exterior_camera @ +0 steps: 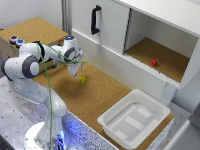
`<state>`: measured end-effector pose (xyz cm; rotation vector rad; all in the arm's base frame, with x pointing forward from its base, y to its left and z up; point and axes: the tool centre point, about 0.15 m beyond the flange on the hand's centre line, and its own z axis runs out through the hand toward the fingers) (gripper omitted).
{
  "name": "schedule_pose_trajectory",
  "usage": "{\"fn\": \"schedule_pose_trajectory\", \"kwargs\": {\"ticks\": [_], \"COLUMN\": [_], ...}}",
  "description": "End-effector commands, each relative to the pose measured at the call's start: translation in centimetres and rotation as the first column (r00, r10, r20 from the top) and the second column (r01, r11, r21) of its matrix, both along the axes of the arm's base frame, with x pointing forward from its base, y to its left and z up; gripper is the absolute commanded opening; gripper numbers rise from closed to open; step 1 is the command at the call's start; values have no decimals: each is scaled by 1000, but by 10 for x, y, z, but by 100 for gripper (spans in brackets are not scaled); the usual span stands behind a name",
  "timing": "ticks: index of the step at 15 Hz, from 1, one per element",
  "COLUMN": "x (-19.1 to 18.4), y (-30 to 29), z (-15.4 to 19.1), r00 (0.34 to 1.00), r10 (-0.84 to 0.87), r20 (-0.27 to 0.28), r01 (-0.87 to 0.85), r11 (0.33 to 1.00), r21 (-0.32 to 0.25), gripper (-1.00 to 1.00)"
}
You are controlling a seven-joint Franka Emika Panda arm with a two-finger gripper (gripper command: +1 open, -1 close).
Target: Place the yellow object on the table
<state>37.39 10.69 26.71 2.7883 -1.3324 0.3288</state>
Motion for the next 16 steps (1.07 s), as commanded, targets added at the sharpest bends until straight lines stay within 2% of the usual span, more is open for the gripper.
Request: {"fn": "schedule_pose_trajectory", "kwargs": {"ticks": [1,6,9,13,15,16], "x": [-5,-16,-26,-30,-22,-15], "y": [-29,-40,-39,-25,-16,-12], "z": [6,-5,-18,-37,-39,-40], "r00": [918,690,549,415,380,389], "r10": [383,722,836,909,924,920], "r20": [-102,-49,-26,46,48,49], "r01": [-388,-724,-836,-910,-924,-919], "r11": [921,686,548,414,382,391], "r21": [-33,-73,-39,15,-31,-52], "gripper": [100,100,100,100,100,100]}}
